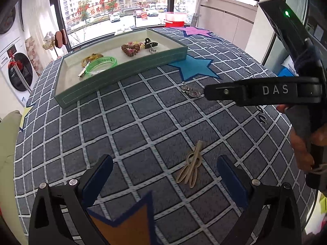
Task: Organize jewelry
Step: 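Withdraw both tools from the tray toward the second heart pendant and tan hair tie, then grasp the silver heart pendant with the right tool while the left tool grasps the tan knotted hair tie, then carry the heart pendant and tan hair tie into the tray and open both tools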
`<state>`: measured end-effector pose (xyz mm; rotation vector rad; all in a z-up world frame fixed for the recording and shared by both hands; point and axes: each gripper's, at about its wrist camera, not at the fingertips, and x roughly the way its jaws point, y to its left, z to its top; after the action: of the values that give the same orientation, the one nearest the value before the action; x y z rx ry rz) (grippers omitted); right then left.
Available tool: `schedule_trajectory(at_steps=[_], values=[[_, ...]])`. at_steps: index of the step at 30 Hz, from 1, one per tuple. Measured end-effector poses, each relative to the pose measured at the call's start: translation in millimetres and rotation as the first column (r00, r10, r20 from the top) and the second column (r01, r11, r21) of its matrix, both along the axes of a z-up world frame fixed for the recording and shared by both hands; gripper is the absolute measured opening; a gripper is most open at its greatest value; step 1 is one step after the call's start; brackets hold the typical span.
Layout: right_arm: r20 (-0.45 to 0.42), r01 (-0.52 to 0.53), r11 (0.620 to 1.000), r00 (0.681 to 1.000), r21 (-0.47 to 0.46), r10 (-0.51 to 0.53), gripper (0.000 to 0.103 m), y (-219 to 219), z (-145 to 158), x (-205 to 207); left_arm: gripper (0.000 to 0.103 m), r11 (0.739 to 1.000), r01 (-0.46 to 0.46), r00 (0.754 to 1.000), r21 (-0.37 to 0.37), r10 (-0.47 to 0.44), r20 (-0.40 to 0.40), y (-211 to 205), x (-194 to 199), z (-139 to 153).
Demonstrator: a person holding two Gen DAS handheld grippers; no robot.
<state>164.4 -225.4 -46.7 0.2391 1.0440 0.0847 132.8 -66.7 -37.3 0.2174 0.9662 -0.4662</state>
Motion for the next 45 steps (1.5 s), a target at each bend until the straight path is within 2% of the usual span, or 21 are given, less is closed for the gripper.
schedule_trajectory(at_steps=[8, 9, 12, 13, 14, 17, 21, 22, 26, 28, 29, 30, 37, 45], values=[[0.004, -0.083, 0.996, 0.997, -0.028, 0.083, 0.091, 15, -3, 15, 0.103, 1.000, 0.030, 1.000, 0.004, -0.030, 0.006, -12, -3, -6], [0.005, -0.090, 0.995, 0.996, -0.031, 0.090, 0.087, 17, -3, 17, 0.098, 0.999, 0.034, 0.999, 0.006, -0.034, 0.005, -14, -3, -6], [-0.002, -0.104, 0.994, 0.995, -0.039, 0.104, 0.076, 21, -7, 23, 0.095, 0.999, 0.039, 0.999, 0.012, -0.039, -0.010, -19, -2, -10], [-0.006, -0.106, 0.994, 0.994, -0.040, 0.106, 0.074, 22, -8, 25, 0.088, 0.999, 0.044, 0.999, 0.012, -0.044, -0.013, -21, -2, -12], [-0.007, -0.108, 0.993, 0.994, -0.040, 0.108, 0.070, 22, -9, 27, 0.086, 0.999, 0.049, 0.999, 0.014, -0.049, -0.017, -22, -2, -13], [-0.011, -0.121, 0.992, 0.993, -0.046, 0.121, 0.062, 25, -13, 33, 0.082, 0.998, 0.065, 0.998, 0.019, -0.065, -0.025, -28, -3, -16], [0.003, -0.149, 0.984, 0.989, -0.093, 0.150, 0.059, 33, -15, 36, 0.081, 0.996, 0.083, 0.996, 0.031, -0.083, -0.013, -34, -6, -16], [0.005, -0.156, 0.982, 0.988, -0.105, 0.157, 0.058, 35, -15, 36, 0.076, 0.996, 0.087, 0.996, 0.028, -0.087, -0.011, -34, -7, -15], [0.007, -0.170, 0.971, 0.985, -0.171, 0.174, 0.036, 45, -15, 35, 0.064, 0.994, 0.103, 0.995, 0.024, -0.103, -0.008, -36, -11, -13], [0.005, -0.165, 0.969, 0.986, -0.183, 0.169, 0.023, 45, -15, 34, 0.041, 0.993, 0.113, 0.994, 0.024, -0.113, -0.003, -37, -12, -12], [0.004, -0.163, 0.969, 0.986, -0.185, 0.166, 0.019, 45, -15, 34, 0.035, 0.993, 0.114, 0.994, 0.025, -0.113, -0.002, -37, -13, -11], [0.003, -0.159, 0.971, 0.987, -0.181, 0.162, 0.019, 44, -14, 34, 0.031, 0.993, 0.113, 0.994, 0.022, -0.113, -0.003, -37, -13, -11], [0.011, -0.123, 0.981, 0.992, -0.149, 0.126, 0.019, 37, -12, 27, 0.031, 0.995, 0.076, 0.996, -0.056, -0.079, -0.045, -25, -5, -10], [0.025, -0.069, 0.995, 0.997, -0.068, 0.070, 0.019, 20, -3, 16, 0.031, 0.995, 0.039, 0.998, -0.089, -0.043, -0.046, -13, -3, -5]])
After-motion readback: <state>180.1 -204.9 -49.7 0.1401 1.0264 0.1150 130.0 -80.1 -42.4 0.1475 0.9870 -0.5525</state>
